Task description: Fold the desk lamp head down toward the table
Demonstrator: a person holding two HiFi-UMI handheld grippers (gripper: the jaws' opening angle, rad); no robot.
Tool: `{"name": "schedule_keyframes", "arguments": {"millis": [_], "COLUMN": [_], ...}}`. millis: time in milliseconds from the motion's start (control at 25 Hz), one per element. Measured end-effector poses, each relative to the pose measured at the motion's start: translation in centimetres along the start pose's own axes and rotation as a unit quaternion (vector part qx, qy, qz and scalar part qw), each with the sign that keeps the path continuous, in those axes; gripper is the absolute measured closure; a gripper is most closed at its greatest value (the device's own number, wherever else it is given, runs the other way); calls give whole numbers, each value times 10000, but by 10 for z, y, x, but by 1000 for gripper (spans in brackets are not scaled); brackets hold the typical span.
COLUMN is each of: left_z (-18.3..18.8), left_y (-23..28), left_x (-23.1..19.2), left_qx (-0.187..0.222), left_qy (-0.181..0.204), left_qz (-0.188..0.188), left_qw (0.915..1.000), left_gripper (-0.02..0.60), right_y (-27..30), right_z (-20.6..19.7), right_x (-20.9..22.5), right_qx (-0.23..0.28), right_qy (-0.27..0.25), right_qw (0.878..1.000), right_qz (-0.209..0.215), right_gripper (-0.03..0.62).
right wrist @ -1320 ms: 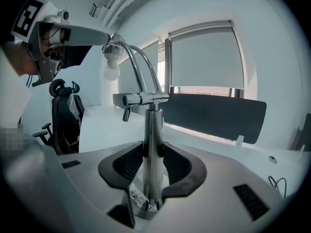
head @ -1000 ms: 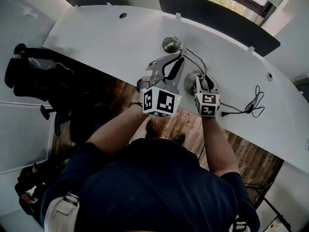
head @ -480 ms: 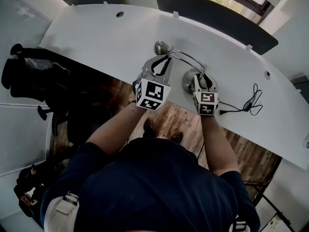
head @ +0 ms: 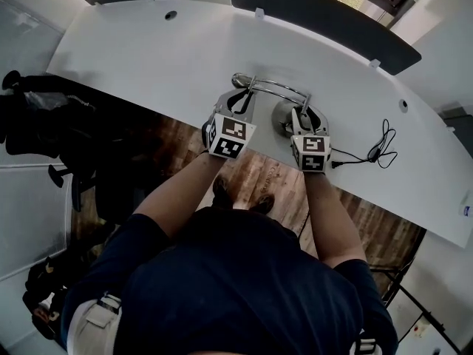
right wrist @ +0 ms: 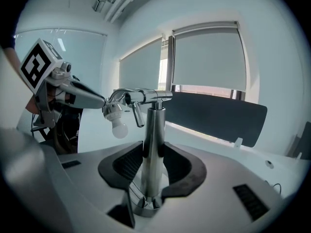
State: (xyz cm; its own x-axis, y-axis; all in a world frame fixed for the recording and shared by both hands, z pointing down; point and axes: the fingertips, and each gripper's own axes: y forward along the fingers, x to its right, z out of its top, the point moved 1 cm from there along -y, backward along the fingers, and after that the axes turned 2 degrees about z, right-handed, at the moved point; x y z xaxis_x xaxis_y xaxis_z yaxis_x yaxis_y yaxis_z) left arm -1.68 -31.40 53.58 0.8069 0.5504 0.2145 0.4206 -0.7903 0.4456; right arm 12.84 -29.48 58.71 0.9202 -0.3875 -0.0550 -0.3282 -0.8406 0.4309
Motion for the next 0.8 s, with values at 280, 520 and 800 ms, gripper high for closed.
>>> {"name": "schedule_keyframes", "arguments": {"millis": [280,520,800], "left_z": [-27,-43,-54], "left_y": [21,33,43], "left_x": [17,33,50], "left_qx": [-234,-370,-445], "left_qy": [-295,-234,-199], "left_qz": [-399,-619,-809], "left_qw": [9985,9971,9955], "left_gripper": [534,532,532], "right_y": [1,1,1], "right_z": [0,-2,-2], "right_x": [1,1,1], "right_qx": [-18,-14,0], "right_qy": [81,72,106], "right_qw": [10000,10000,9999], "right_qz": [49,18,-1], "right_gripper": [457,457,457]}}
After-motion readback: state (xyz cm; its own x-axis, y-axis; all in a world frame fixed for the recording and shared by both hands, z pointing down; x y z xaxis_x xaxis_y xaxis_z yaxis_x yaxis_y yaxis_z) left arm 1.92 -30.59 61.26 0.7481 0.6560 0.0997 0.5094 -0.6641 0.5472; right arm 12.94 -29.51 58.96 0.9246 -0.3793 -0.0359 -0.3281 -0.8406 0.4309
